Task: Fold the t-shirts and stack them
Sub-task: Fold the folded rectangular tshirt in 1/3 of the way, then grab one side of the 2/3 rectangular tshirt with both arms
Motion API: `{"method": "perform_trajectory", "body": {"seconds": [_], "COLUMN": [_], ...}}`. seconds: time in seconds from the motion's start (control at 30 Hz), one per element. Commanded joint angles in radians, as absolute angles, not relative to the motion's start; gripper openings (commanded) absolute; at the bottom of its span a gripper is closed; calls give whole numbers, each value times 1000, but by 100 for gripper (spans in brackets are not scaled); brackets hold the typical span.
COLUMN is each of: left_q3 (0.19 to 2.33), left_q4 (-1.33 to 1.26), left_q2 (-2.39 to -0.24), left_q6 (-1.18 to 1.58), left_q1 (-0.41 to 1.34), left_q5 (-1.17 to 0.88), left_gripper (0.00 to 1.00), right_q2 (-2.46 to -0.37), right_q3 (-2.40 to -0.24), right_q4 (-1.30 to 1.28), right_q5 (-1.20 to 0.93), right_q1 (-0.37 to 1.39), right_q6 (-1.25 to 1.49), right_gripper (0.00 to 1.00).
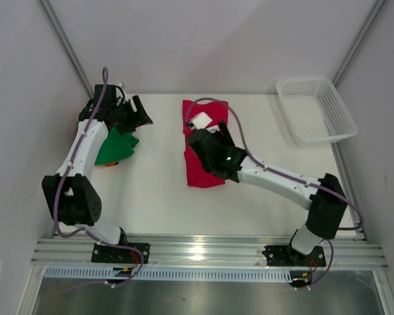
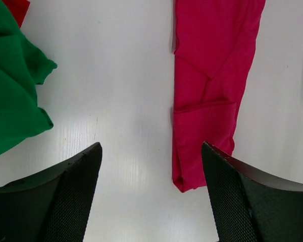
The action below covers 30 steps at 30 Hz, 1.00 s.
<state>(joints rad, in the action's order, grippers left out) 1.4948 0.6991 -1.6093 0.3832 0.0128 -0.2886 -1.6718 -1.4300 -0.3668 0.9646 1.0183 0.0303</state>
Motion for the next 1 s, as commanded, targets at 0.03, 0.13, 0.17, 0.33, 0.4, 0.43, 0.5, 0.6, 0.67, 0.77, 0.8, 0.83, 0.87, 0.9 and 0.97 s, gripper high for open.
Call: {"method": "perform_trajectory", "body": {"seconds": [0.03, 0.13, 0.17, 0.33, 0.4, 0.43, 0.5, 0.6, 0.67, 0.77, 0.8, 0.83, 0.87, 0.9, 0.97], "left_q3": [1408, 1315, 1298, 1178, 1157, 1122, 1103, 1063, 1054, 1052, 1058, 1060, 1063, 1065, 1071], "left_q4": [655, 563, 511, 433, 411, 393, 376, 365, 364, 368, 371, 374, 376, 379, 385], "left_q2": [-1453, -1366, -1349, -1295, -1279, -1275, -1264, -1256, -1250, -1243, -1244, -1243, -1243, -1244, -1241], "left_q6": [351, 373, 377, 431, 445, 457, 471, 477, 476, 474, 472, 472, 472, 472, 469], "left_q1": [12, 12, 12, 14, 14, 12, 14, 14, 14, 14, 14, 15, 15, 14, 14], "left_q5": [-238, -277, -299, -423, -446, -460, -474, -480, -477, -477, -473, -471, -471, -469, -469], "left_gripper": [84, 89, 89, 89, 89, 89, 89, 89, 89, 89, 89, 89, 89, 89, 88], "right_q2": [-1413, -1280, -1267, -1198, -1167, -1155, -1138, -1149, -1160, -1190, -1210, -1221, -1235, -1259, -1282], "right_q3": [-1330, -1160, -1119, -982, -867, -830, -723, -628, -560, -511, -505, -503, -503, -505, -503], "right_q4": [-485, -401, -402, -385, -341, -292, -229, -94, -14, 81, 96, 118, 129, 138, 173], "right_q5": [636, 513, 476, 382, 300, 272, 177, 112, 81, 46, 41, 38, 34, 32, 23], "right_q1": [830, 736, 723, 680, 678, 678, 678, 687, 701, 707, 709, 710, 718, 719, 724], "right_q6": [383, 475, 492, 618, 667, 695, 780, 894, 945, 976, 985, 988, 989, 992, 997], "right_gripper": [68, 68, 68, 69, 69, 69, 69, 69, 69, 69, 69, 69, 69, 69, 70]}}
